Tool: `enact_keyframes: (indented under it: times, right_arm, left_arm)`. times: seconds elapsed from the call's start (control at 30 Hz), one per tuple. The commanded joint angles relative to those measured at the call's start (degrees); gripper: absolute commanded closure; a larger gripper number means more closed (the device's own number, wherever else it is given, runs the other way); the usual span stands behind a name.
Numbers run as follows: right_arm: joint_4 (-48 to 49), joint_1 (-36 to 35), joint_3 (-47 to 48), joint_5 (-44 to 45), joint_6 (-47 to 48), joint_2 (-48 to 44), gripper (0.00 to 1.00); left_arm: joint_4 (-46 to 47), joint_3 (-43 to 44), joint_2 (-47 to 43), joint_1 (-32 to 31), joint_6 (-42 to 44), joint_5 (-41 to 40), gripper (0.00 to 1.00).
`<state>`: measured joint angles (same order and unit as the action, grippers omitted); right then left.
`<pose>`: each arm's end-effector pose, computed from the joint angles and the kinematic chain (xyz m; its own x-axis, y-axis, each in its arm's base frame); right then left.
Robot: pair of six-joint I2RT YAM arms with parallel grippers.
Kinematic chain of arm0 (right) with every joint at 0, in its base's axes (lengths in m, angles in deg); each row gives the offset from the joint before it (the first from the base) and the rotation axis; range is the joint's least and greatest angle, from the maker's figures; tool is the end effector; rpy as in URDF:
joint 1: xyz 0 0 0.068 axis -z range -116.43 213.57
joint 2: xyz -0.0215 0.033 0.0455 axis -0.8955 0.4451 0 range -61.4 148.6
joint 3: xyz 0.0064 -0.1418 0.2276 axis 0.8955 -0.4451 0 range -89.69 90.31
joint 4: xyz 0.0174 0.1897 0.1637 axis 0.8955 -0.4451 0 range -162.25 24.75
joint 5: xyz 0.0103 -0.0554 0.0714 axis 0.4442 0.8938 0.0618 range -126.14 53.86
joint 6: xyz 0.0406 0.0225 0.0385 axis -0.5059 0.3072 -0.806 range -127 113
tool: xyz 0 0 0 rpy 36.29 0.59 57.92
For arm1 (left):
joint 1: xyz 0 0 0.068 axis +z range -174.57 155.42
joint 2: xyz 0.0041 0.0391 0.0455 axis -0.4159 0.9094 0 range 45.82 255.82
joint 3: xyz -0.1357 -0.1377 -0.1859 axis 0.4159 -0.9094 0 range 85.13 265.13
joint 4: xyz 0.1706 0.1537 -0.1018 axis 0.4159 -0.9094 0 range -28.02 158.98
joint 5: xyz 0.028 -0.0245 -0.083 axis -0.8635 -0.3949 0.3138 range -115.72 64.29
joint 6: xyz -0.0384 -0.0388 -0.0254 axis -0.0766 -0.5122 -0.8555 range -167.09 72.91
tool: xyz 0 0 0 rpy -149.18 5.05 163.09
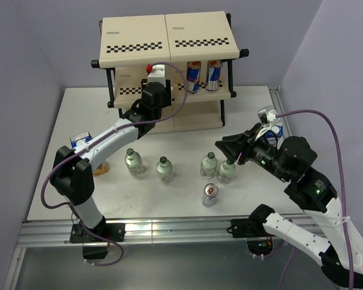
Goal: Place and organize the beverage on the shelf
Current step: Place the drink on the shelf.
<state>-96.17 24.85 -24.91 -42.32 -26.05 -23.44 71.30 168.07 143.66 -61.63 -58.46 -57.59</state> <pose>0.0870 0.0760 0.4236 -0.2829 0.1891 -0.9403 -0.6488 0.6843 0.3329 0.3382 -0.2259 0.3438 -0.1902 -0.0663 -0.9795 0.0642 0.9947 -0.0798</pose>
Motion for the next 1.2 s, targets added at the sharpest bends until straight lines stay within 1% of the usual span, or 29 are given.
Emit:
enact_keyframes:
  times: [0.0, 0.03, 0.13, 0.23, 0.33, 0.4, 0.43, 0.6, 0.67, 0.8, 0.83, 0.97, 1.1, 1.17]
  right_arm:
    - [2.97, 0.14, -0.79, -2.09, -0.81, -0.16, 0.54]
    - [3.05, 0.14, -0.88, -2.35, -0.90, -0.07, 0.54]
    - [2.88, 0.14, -0.96, -2.44, -0.99, 0.10, 0.54]
    - [3.14, 0.14, -1.23, -2.61, -1.08, -0.07, 0.54]
    - [3.41, 0.14, -1.49, -2.53, -0.99, 0.01, 0.54]
    - [3.49, 0.14, -1.75, -2.70, -1.08, 0.19, 0.54]
    - [3.67, 0.14, -1.93, -3.14, -1.25, 0.28, 0.54]
    - [4.02, 0.14, -2.19, -3.58, -1.34, 0.54, 0.54]
    - [4.20, 0.14, -2.19, -3.84, -1.43, 0.45, 0.54]
    - [4.72, 0.14, -3.07, -4.20, -1.61, 0.36, 0.54]
    - [5.07, 0.14, -3.16, -4.37, -1.61, 0.45, 0.54]
    - [5.69, 0.14, -3.86, -5.25, -1.87, 0.98, 0.54]
    - [6.13, 0.14, -4.48, -5.34, -1.61, 1.16, 0.54]
    - [6.31, 0.14, -4.65, -5.43, -1.61, 1.24, 0.54]
  left_arm:
    - [2.86, 3.81, 0.33, 0.76, -1.89, -1.52, 0.81]
    - [2.86, 3.72, 0.51, 0.85, -1.98, -1.43, 0.76]
    - [2.24, 3.99, 0.94, 1.11, -2.42, -0.56, 0.68]
    - [1.10, 4.69, 1.82, 1.37, -2.33, -0.11, 0.64]
    - [0.57, 5.13, 2.44, 1.81, -2.69, 0.50, 0.63]
    - [0.75, 5.04, 2.62, 2.08, -2.77, 0.15, 0.64]
    - [1.18, 4.87, 2.70, 2.16, -2.86, 0.24, 0.67]
    - [1.89, 5.56, 3.23, 2.25, -2.34, -0.55, 0.66]
    - [2.33, 5.66, 3.41, 2.34, -2.25, -1.52, 0.68]
    - [6.01, 2.59, 1.92, 2.34, -2.42, -0.91, 0.70]
    - [6.20, 2.41, 1.83, 2.34, -2.51, -0.99, 0.72]
    - [11.36, -0.66, 0.77, 2.34, -2.25, -0.21, 0.74]
    - [14.19, -1.55, 0.94, 2.34, -1.90, -1.08, 0.75]
    - [14.11, -0.07, 1.56, 2.34, -1.28, -1.26, 0.74]
